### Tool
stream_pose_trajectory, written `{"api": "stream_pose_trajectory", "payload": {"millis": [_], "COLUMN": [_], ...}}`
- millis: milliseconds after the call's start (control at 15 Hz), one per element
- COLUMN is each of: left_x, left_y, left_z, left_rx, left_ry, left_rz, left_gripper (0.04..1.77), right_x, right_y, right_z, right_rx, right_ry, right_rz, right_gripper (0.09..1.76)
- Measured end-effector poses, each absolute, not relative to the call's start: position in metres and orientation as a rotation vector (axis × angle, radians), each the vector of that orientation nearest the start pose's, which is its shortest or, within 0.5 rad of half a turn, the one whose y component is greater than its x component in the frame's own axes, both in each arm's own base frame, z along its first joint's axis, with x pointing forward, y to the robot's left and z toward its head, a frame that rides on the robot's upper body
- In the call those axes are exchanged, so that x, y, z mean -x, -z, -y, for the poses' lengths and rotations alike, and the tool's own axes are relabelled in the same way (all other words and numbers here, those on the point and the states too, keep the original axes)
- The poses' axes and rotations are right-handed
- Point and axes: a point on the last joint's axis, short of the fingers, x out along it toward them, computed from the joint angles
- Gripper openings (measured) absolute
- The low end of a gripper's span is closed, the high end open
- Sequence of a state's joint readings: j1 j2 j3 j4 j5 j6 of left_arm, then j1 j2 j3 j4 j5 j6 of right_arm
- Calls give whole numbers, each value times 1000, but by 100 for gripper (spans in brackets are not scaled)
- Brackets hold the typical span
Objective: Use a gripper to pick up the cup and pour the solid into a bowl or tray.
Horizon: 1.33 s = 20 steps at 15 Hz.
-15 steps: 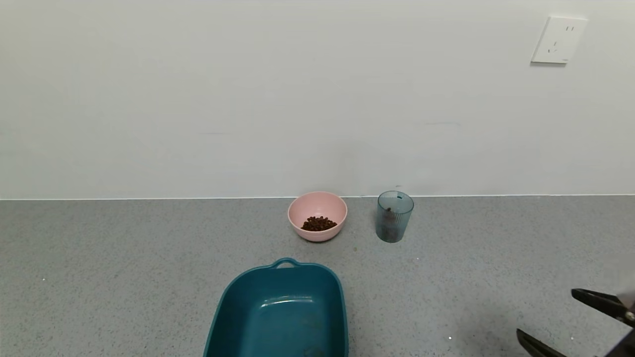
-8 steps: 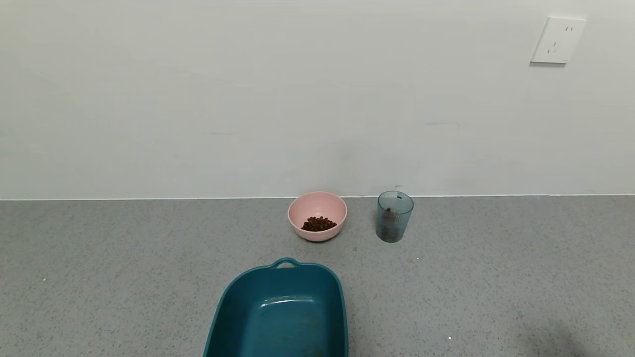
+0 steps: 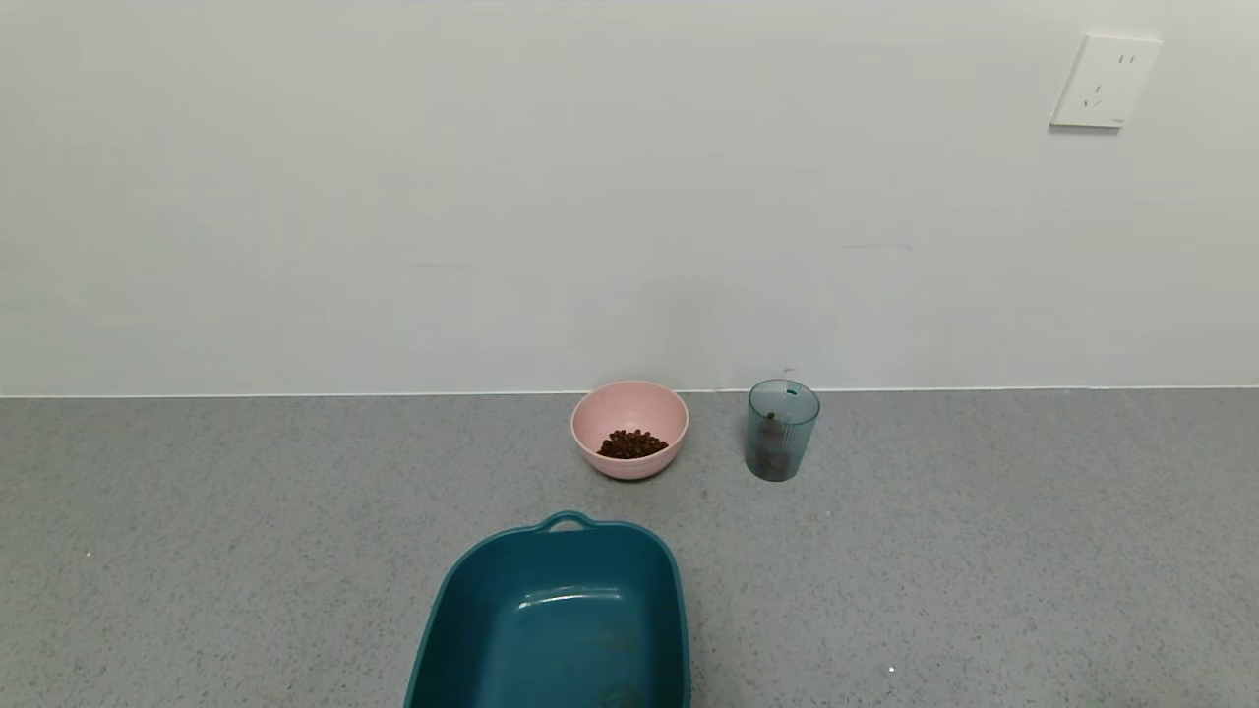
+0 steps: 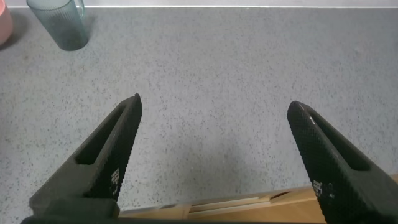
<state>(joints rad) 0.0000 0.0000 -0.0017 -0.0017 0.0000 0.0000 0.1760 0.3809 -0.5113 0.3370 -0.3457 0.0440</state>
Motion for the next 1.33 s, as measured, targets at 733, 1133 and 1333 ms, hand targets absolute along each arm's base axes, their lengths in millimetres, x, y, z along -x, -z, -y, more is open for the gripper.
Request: {"api": "stream_pose_trajectory", "payload": {"millis": [733,1133,1333], "left_x": [23,23,23], "left_y": [-76,-76,-76], "left_z": [0,0,0], "left_rx": [0,0,0], "left_ry": [0,0,0], "left_rz": [3,3,3], "left_gripper": [175,175,175], "right_x": [52,62,55], "right_y": [-184,-168,-153], "right_z": [3,2,2], "right_rx": [-74,-27,-5], "right_ry": [177,110,99], "right_rz": [-112,-42,45], "right_gripper": [170,170,170]}}
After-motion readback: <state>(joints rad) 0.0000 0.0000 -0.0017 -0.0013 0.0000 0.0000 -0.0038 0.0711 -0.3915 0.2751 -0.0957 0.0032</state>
